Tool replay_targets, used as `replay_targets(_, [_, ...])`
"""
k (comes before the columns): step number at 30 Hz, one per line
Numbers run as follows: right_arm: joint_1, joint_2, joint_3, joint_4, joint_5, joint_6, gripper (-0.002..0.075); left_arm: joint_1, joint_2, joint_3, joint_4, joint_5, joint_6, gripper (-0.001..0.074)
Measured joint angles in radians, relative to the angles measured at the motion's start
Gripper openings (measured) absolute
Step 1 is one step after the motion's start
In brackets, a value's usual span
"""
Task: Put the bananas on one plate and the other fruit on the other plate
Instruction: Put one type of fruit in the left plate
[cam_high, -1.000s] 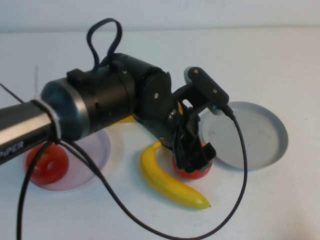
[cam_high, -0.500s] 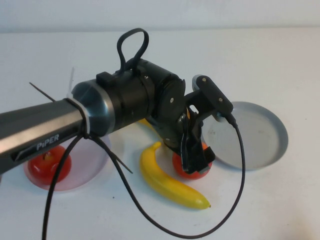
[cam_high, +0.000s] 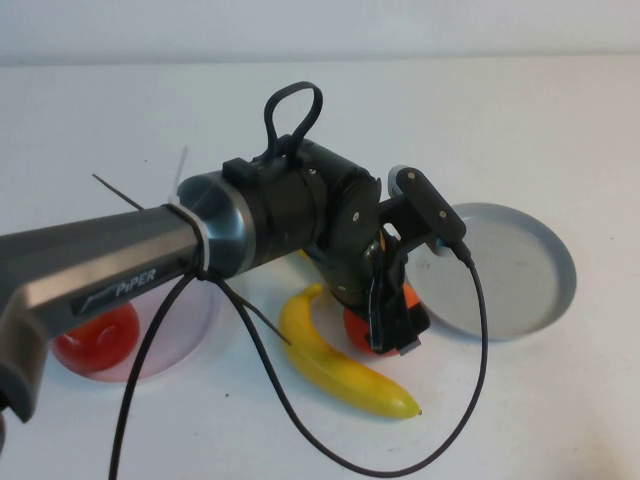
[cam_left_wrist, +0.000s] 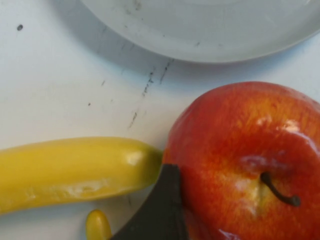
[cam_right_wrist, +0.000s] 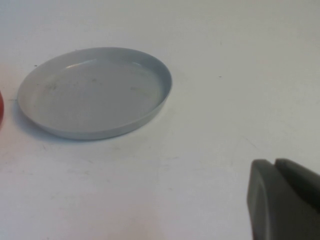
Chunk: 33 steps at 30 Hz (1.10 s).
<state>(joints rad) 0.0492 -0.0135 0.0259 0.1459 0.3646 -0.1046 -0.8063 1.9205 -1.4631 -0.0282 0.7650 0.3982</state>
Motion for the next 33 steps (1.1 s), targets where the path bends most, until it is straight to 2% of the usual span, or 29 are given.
replay_targets(8, [0.0,0.0,0.0,0.0,0.0,0.0,-0.0016,0.0,0.001,0.0,0.0,0.004,-0.018,0.0664])
replay_targets(14, [0.0,0.0,0.0,0.0,0.0,0.0,-0.0016,0.0,0.001,0.0,0.0,0.004,-0.028,0.0561])
replay_targets(21, [0.0,0.0,0.0,0.0,0.0,0.0,-0.0016,0.0,-0.003,0.0,0.006,0.01,-0.028,0.0561])
replay_targets(26, [0.0,0.0,0.0,0.0,0.0,0.0,-0.0015,0.002,-0.083,-0.035,0.058,0.05,-0.072,0.0561])
replay_targets(29, [0.0,0.0,0.0,0.0,0.0,0.0,-0.0015,0.03,-0.141,-0.063,0.104,0.107,-0.162,0.0561])
replay_targets(33, [0.0,0.0,0.0,0.0,0.0,0.0,-0.0016,0.123,-0.171,-0.07,0.207,0.244,-0.292,0.0561])
